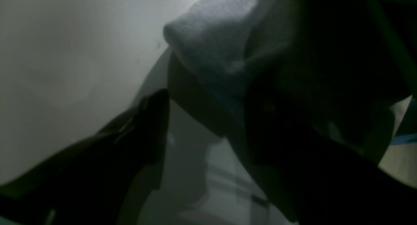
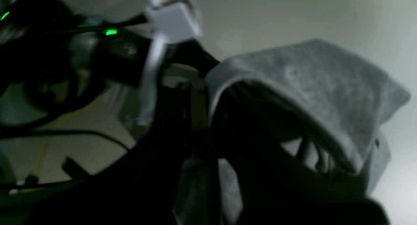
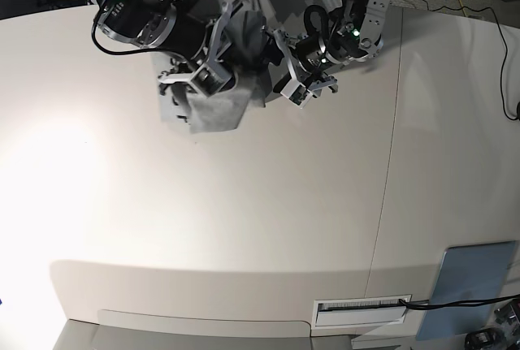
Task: Fold the T-shirt properly
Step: 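Fold the end near the right gripper toward the left gripper, then flatten and tuck the folded bundle with the left gripper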
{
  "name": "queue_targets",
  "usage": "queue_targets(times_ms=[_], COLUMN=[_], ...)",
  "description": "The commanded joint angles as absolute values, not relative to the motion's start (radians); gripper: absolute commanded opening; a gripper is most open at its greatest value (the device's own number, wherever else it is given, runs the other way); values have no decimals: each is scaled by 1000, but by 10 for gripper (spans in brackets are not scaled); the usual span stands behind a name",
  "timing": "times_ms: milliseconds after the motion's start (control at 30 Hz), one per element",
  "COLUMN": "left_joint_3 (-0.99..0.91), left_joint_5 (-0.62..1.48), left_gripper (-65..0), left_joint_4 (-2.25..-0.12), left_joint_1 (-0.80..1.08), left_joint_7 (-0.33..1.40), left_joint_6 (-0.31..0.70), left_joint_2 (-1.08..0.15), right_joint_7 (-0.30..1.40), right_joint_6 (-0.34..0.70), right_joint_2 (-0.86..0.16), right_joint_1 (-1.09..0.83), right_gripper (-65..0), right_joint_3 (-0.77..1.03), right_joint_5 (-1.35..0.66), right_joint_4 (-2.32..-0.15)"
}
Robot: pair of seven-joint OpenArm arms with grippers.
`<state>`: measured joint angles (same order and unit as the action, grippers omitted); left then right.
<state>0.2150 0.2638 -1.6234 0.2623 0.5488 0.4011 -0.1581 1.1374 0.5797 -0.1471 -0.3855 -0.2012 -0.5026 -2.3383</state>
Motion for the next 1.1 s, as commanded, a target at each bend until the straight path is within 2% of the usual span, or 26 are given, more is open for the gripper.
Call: queue_targets(times_ms=[0, 33, 133, 200, 400, 533, 633, 800, 967, 1067], left_joint_3=[220, 220, 220, 220, 219, 204, 151, 57, 102, 231], left_joint_5=[239, 239, 239, 239, 238, 238, 239, 249, 434, 424], left_gripper=[-277, -277, -277, -277, -277, -277, -277, -277, -279, -279], left_joint_4=[-1615, -1615, -1615, -1615, -1629, -1702, -1783, -1968, -2128, -2131], left_joint_1=[274, 274, 274, 274, 263, 263, 264, 279, 326, 352], left_joint_7=[639, 643, 661, 664, 665, 691, 735, 771, 817, 817], left_joint_6=[394, 394, 394, 394, 393, 356, 333, 337, 500, 522], left_joint_2=[-161, -161, -161, -161, -162, -177, -186, -186, -186, -186], right_joint_7=[1103, 1098, 1081, 1080, 1136, 1142, 1132, 1129, 1129, 1129], right_joint_6=[612, 630, 636, 636, 636, 636, 636, 606, 564, 511], right_joint_2=[-150, -150, -150, -150, -150, -149, -150, -150, -189, -207], right_joint_1=[-382, -382, -382, -382, -377, -368, -368, -368, -369, -371], right_gripper=[-650, -613, -432, -369, -361, -361, -361, -361, -361, -361], right_joint_3=[-201, -201, -201, -201, -201, -173, -81, 174, 408, 509], right_joint_5=[-534, -534, -535, -536, -662, -637, -609, -609, -574, -492], right_joint_4=[-2356, -2356, -2356, -2356, -2356, -2356, -2356, -2356, -2356, -2356])
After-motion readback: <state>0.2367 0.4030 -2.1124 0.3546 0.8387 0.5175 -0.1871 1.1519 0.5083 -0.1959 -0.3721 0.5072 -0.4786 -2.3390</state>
